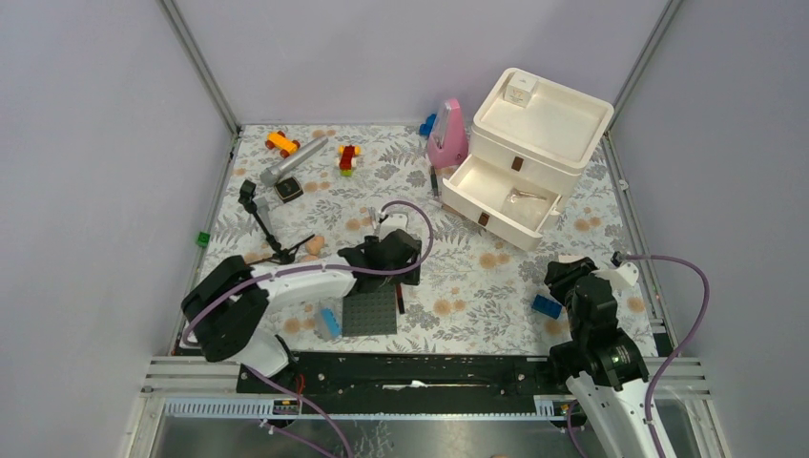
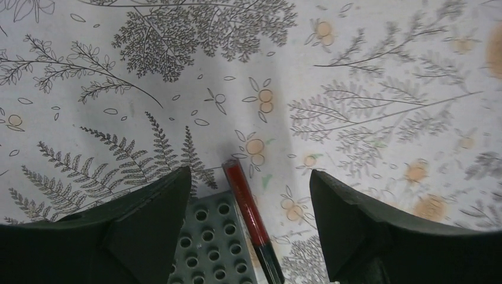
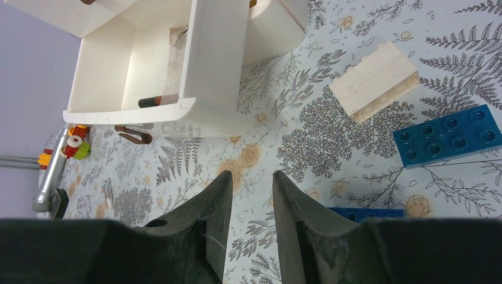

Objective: Organize the makeup
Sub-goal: Pick up the lipstick at the center of the board, then place the lipstick in the drawer.

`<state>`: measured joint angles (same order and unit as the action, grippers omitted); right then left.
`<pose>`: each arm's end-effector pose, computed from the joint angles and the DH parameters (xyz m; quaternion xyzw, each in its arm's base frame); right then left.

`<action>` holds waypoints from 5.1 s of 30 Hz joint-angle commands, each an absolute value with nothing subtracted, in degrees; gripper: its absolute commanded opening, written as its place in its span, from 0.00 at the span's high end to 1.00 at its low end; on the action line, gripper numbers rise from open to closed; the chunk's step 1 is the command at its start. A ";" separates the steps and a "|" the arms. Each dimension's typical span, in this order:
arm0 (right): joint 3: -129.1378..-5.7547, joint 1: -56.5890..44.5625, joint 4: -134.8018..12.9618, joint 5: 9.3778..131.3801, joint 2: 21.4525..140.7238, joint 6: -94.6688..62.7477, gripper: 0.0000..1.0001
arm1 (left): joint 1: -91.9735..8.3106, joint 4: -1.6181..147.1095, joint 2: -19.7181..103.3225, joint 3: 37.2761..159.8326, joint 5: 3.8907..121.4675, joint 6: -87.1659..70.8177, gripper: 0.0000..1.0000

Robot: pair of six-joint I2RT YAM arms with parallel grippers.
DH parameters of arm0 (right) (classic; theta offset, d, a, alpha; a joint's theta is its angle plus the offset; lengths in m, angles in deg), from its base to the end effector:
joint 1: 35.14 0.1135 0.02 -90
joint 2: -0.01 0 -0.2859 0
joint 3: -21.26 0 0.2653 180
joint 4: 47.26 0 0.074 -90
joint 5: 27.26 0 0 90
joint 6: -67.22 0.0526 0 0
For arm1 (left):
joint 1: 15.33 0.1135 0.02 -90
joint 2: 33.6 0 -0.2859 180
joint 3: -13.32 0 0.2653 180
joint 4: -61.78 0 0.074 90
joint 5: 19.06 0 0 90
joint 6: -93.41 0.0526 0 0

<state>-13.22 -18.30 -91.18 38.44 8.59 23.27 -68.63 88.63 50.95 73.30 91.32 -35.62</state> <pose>0.0942 0.0059 0.2343 0.3191 0.7342 0.1544 0.5790 0.2006 -0.2384 0.1914 0.0574 0.9290 -0.1189 0.3456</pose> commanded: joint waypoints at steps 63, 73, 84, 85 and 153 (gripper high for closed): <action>-11.19 -18.09 -88.25 38.04 4.75 23.72 0.60 | -73.91 81.52 54.59 80.70 84.33 -24.13 1.00; -11.48 -18.07 -88.30 37.96 4.40 23.63 0.59 | -73.78 80.65 49.54 80.26 82.56 -20.31 1.00; -11.24 -18.05 -88.34 37.86 4.07 23.77 0.59 | -73.61 73.52 37.69 75.48 76.22 -12.87 1.00; -11.12 -18.03 -88.36 37.94 4.01 23.89 0.59 | -73.60 72.72 36.32 74.91 75.65 -12.64 1.00; -21.77 -18.03 -98.24 30.61 0.45 25.71 0.58 | -59.22 65.92 57.44 102.38 91.69 -51.76 0.38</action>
<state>-20.85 -18.30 -99.50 32.17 0.96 26.46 -63.54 70.20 66.91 107.14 92.79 -57.00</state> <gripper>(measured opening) 0.423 0.612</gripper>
